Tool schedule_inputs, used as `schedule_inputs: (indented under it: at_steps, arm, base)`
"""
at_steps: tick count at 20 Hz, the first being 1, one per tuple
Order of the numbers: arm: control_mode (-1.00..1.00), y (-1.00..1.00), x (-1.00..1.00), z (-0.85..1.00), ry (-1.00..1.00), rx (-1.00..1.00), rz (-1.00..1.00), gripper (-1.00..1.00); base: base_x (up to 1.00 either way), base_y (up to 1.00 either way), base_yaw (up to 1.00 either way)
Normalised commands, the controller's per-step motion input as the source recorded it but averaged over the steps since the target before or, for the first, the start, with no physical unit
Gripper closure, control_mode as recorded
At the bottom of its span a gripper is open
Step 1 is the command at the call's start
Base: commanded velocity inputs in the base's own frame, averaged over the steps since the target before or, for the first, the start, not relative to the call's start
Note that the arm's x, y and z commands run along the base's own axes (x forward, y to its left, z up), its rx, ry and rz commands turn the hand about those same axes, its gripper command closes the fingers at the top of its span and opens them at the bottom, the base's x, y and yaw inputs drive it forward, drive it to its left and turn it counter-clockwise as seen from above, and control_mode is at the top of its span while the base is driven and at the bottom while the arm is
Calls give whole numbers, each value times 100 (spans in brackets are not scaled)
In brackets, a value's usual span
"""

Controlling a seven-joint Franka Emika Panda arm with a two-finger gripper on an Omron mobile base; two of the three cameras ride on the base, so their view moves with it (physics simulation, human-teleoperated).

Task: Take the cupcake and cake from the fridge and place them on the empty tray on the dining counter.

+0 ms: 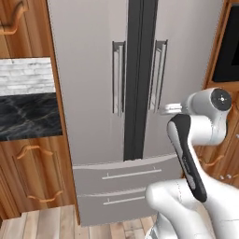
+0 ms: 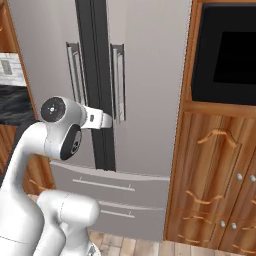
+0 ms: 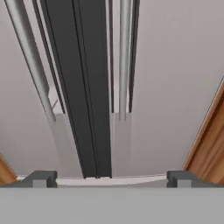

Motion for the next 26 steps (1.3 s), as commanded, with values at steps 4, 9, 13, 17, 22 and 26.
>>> schedule_inputs:
  at_steps: [4, 9, 13, 17, 22, 26]
  arm:
    - [-100, -19, 99, 1, -12, 5, -6, -100]
    - [-100, -19, 100, 7, -6, 8, -6, -100]
    - [-100, -24, 100, 2, 0, 9, -3, -100]
    - [-100, -20, 100, 0, 0, 6, -1, -100]
    - [-100, 0, 100, -4, -9, 0, 0, -100]
    - [-100, 0, 100, -6, -1, 0, 0, -100]
  base:
    - [0, 0, 0]
    - [0, 0, 0]
    - [0, 0, 0]
    - [0, 0, 0]
    - [0, 0, 0]
    - [0, 0, 0]
